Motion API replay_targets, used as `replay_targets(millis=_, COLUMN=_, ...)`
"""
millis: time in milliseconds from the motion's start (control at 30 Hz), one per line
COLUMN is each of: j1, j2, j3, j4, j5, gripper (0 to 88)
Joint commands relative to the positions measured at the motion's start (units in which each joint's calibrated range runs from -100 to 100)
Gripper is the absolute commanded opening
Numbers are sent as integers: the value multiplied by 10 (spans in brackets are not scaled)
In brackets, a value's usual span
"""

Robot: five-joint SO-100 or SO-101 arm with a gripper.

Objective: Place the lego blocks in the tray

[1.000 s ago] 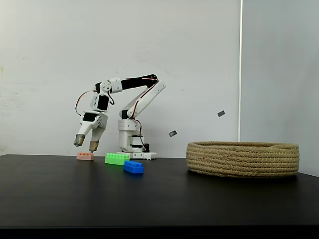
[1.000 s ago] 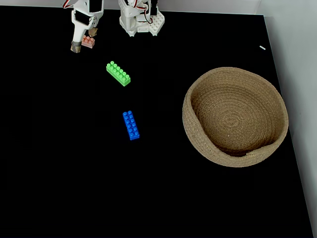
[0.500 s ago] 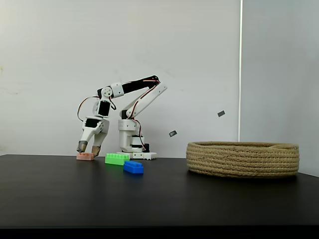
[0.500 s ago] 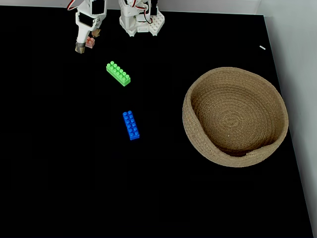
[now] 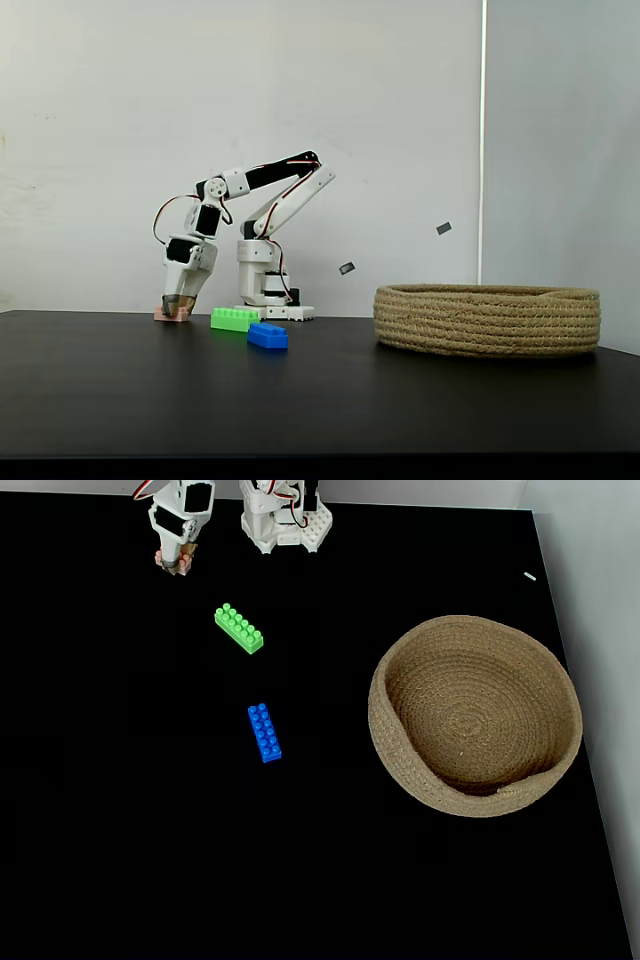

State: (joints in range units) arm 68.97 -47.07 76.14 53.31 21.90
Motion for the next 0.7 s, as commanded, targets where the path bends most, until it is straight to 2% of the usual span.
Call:
replay_targets(millis=0, j1=-43, j2=-23, j3=-35, j4=7, j5=-21, gripper=3)
replay_targets(millis=233, j1=-230, j2=-98, j3=-241, j4=90, j5=-106, gripper=2)
replay_targets(millis=300, j1=-292, j2=-101, j3=-301, j4=112, j5=-144, gripper=2)
replay_targets(millis=367, j1=-361, j2=-98, j3=-351, j4=144, j5=-157, gripper=2)
replay_targets(millis=533, j1=-573, j2=62, j3=-566, j4=264, j5=-251, gripper=2)
replay_targets(millis=667, j1=-688, j2=208, j3=-711, j4=284, j5=-323, gripper=2)
